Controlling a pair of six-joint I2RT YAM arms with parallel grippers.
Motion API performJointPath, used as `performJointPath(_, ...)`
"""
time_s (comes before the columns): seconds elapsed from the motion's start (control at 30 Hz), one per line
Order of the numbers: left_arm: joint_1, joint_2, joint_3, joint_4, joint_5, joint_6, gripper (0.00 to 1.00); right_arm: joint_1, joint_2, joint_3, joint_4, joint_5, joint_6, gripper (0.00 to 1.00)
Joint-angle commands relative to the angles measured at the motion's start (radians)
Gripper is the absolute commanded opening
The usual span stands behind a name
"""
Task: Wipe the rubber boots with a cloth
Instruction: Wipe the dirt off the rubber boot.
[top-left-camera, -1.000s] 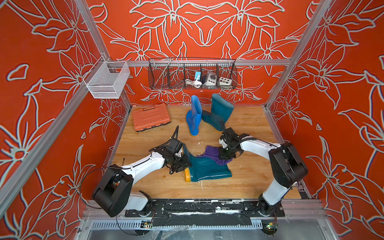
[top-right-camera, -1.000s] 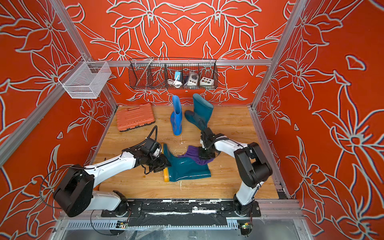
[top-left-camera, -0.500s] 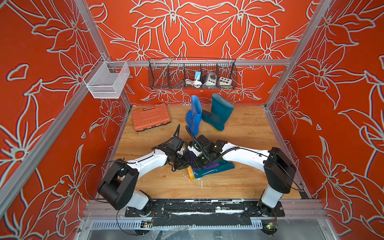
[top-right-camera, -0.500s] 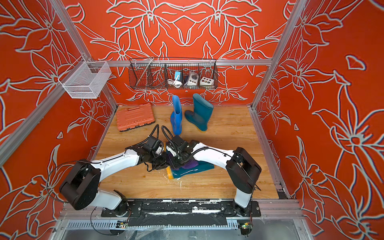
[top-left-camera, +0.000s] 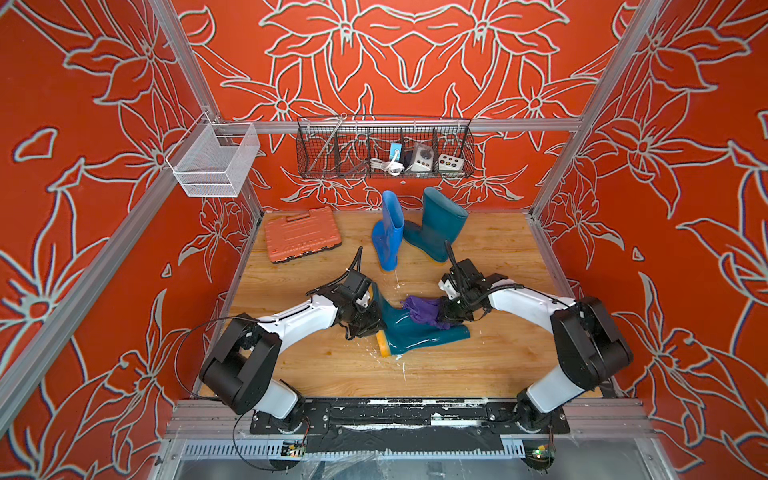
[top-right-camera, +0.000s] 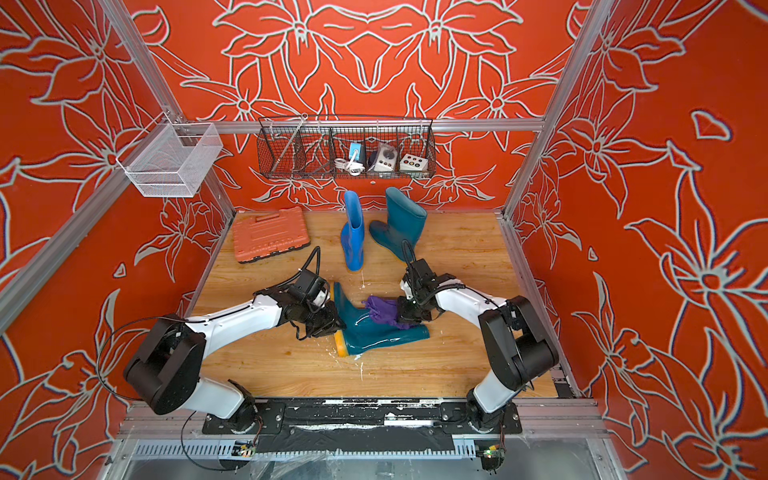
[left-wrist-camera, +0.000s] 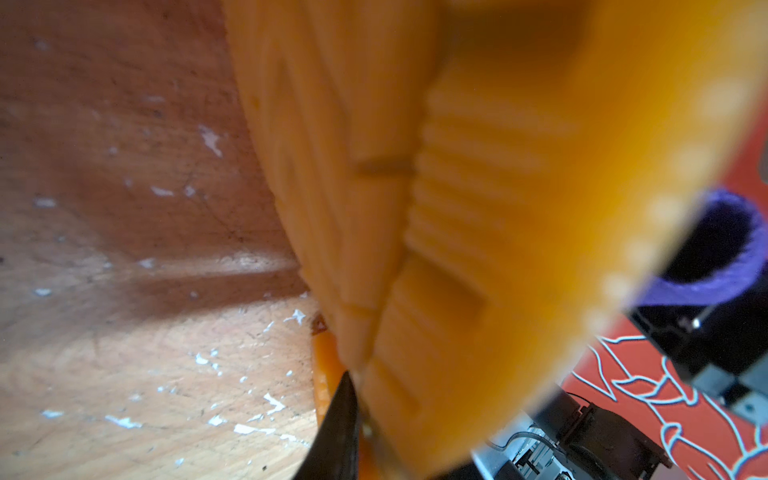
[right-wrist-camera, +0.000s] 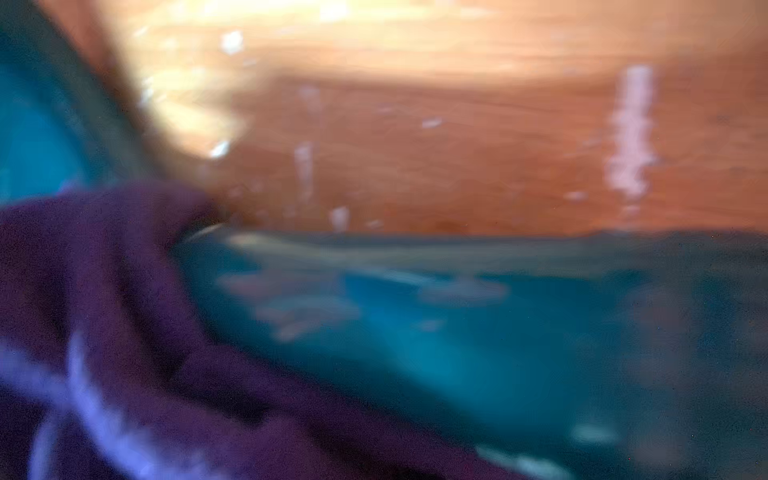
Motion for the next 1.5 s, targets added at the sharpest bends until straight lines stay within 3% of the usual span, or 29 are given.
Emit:
performJointPath(0.0,0.004,0.013,0.007,0.025,0.047,0.006,0.01,0.177,0.002,0.099,-0.004,0.025,0.009,0.00)
performJointPath(0.1,0.004,0.017,0.011,0.024,0.044,0.005,0.01,0.344,0.085,0.193,0.049,-0.002,0.038,0.00)
performJointPath(0.2,0.004,0.016,0.011,0.019,0.040,0.006,0.00,0.379,0.171,0.238,0.021,-0.024,0.022,0.00)
performJointPath(0.27,0.006,0.010,0.005,0.011,0.034,0.010,0.00,0.322,0.167,0.200,-0.002,0.012,0.015,0.00)
performJointPath(0.4,0.016,-0.021,-0.021,0.014,0.029,0.006,0.00,0.022,0.101,-0.005,0.075,-0.054,0.072,0.00)
performJointPath(0.5,0.022,-0.031,-0.024,0.007,0.035,0.014,0.00,-0.085,0.044,-0.034,-0.002,0.003,-0.015,0.00)
performJointPath(0.6,0.025,-0.033,-0.025,0.000,0.039,0.022,0.00,-0.042,-0.009,-0.002,-0.081,0.011,-0.063,0.00)
performJointPath(0.7,0.029,-0.030,-0.025,0.006,0.043,0.025,0.00,0.138,-0.069,0.052,-0.084,0.057,-0.055,0.00)
performJointPath(0.8,0.032,-0.021,-0.023,0.013,0.050,0.022,0.00,0.318,-0.036,0.116,-0.029,0.046,-0.019,0.00)
performJointPath(0.9,0.033,-0.022,-0.022,0.012,0.051,0.022,0.00,0.362,0.035,0.118,0.026,0.002,0.017,0.00)
performJointPath(1.0,0.035,-0.033,-0.026,0.006,0.050,0.023,0.00,0.303,0.053,0.084,-0.019,0.022,0.014,0.00)
performJointPath(1.17,0.042,-0.061,-0.037,-0.006,0.045,0.029,0.00,-0.027,-0.043,-0.113,-0.006,-0.040,0.020,0.00)
performJointPath(1.23,0.042,-0.066,-0.043,0.000,0.046,0.029,0.00,-0.096,-0.100,-0.134,-0.059,-0.021,-0.028,0.00)
performJointPath(1.37,0.042,-0.060,-0.049,0.008,0.050,0.030,0.00,-0.027,-0.223,-0.101,-0.144,0.025,-0.082,0.00)
performJointPath(1.47,0.043,-0.051,-0.048,0.017,0.054,0.026,0.00,0.173,-0.255,-0.050,-0.127,0.101,-0.060,0.00)
